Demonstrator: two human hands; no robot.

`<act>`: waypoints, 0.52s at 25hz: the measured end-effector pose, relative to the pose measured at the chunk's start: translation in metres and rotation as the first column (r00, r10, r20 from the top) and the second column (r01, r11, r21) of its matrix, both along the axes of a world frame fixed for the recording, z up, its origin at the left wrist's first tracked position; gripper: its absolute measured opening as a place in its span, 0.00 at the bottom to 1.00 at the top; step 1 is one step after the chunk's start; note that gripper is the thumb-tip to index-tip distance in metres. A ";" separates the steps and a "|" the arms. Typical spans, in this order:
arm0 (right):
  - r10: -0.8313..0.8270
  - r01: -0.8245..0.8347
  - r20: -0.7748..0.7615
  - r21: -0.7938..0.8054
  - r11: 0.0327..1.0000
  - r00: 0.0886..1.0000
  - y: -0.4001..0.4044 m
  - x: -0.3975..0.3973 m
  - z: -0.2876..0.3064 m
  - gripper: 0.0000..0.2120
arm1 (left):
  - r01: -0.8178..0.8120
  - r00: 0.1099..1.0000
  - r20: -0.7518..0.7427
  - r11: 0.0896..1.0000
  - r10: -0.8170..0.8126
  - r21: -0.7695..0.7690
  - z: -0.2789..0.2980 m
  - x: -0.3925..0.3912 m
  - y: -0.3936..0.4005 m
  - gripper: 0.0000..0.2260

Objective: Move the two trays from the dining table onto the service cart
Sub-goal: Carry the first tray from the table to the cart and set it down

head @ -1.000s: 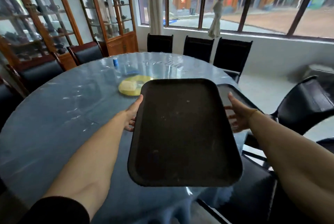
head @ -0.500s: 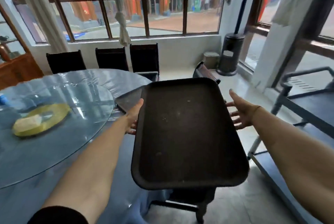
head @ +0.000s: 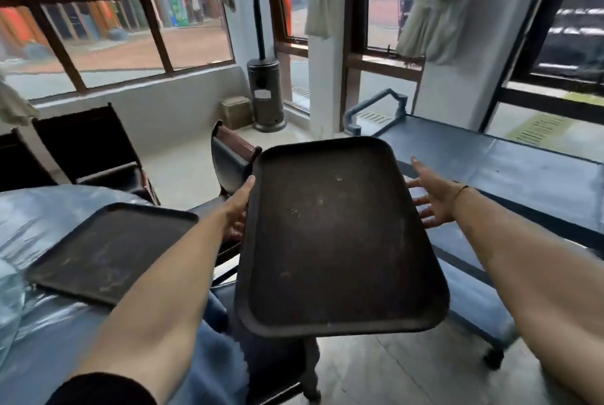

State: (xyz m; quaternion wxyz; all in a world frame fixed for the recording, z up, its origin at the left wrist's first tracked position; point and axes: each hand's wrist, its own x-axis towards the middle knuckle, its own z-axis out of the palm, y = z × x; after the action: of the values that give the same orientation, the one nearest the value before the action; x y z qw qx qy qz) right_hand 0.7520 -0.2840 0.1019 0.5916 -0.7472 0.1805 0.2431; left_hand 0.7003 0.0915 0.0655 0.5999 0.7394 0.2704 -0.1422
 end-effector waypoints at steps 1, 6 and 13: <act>-0.022 0.022 -0.009 -0.012 1.000 1.000 -0.007 -0.001 0.000 0.37 | 0.023 1.000 0.003 1.000 -0.023 -0.002 0.000 0.010 -0.005 0.37; -0.220 0.220 -0.007 -0.054 0.974 0.975 -0.045 -0.002 -0.002 0.38 | 0.236 0.972 -0.001 0.972 -0.236 0.010 0.005 0.081 -0.045 0.34; -0.418 0.418 0.012 -0.074 0.906 0.908 -0.072 0.001 -0.006 0.40 | 0.455 0.890 0.016 0.889 -0.456 0.046 0.002 0.149 -0.084 0.38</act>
State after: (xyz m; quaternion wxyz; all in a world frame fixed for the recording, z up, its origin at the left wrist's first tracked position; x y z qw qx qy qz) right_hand 0.7527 -0.3564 0.0959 0.6011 -0.7124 0.3465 0.1054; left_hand 0.8493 0.0080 0.0675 0.5381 0.7961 0.0847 -0.2635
